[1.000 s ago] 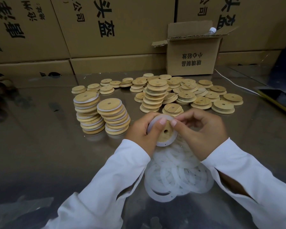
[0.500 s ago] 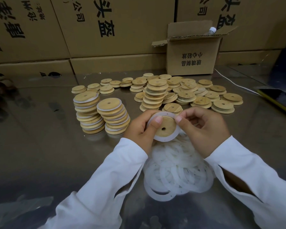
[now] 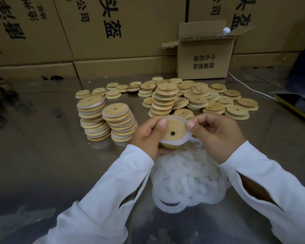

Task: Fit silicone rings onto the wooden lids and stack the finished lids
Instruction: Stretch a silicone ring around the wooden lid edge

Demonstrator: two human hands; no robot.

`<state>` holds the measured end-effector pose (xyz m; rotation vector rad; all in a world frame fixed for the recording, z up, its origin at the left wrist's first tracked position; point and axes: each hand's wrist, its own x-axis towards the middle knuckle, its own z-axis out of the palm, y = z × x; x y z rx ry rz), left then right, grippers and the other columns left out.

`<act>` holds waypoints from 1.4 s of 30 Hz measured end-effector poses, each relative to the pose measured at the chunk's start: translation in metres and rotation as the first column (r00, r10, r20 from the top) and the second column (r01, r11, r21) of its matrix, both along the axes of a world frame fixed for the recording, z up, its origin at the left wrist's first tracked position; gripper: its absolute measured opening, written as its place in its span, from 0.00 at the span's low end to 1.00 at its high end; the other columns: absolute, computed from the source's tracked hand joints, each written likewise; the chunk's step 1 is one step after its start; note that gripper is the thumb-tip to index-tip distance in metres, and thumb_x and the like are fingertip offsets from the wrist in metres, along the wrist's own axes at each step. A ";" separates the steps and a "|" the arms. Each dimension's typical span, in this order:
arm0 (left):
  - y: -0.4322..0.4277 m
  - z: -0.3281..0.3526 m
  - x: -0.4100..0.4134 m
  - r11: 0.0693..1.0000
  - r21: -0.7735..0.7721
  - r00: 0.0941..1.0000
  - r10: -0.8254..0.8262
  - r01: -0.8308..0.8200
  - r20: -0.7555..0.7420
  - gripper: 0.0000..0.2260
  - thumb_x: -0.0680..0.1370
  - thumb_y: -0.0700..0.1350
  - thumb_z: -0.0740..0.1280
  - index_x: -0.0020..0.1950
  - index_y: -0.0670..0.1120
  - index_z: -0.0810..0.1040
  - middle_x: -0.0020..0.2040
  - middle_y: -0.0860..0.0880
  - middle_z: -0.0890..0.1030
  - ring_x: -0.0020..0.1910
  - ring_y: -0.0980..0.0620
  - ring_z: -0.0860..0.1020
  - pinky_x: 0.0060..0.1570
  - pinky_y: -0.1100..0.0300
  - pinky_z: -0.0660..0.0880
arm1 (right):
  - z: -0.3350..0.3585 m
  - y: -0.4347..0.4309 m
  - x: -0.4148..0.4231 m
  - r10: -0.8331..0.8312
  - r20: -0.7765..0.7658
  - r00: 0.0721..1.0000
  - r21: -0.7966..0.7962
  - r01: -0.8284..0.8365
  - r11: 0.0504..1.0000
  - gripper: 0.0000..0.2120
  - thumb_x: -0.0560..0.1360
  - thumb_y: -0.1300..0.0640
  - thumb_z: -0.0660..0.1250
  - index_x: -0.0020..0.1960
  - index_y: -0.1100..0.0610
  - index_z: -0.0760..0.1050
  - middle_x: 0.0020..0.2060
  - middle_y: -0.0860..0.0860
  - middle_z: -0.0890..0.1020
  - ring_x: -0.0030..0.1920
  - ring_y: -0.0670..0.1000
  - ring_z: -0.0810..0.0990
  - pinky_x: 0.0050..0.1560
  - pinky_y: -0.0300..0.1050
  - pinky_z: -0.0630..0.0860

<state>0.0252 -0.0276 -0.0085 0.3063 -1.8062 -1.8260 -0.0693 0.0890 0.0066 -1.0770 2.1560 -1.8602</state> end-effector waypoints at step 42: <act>-0.001 -0.003 -0.008 0.931 0.366 0.988 0.062 -0.005 -0.143 0.15 0.69 0.50 0.63 0.48 0.43 0.80 0.42 0.43 0.83 0.42 0.44 0.83 0.36 0.52 0.80 | 0.004 -0.002 0.007 0.004 -0.025 1.000 0.027 -0.003 1.000 0.08 0.72 0.59 0.68 0.35 0.51 0.75 0.31 0.48 0.78 0.33 0.47 0.75 0.36 0.34 0.73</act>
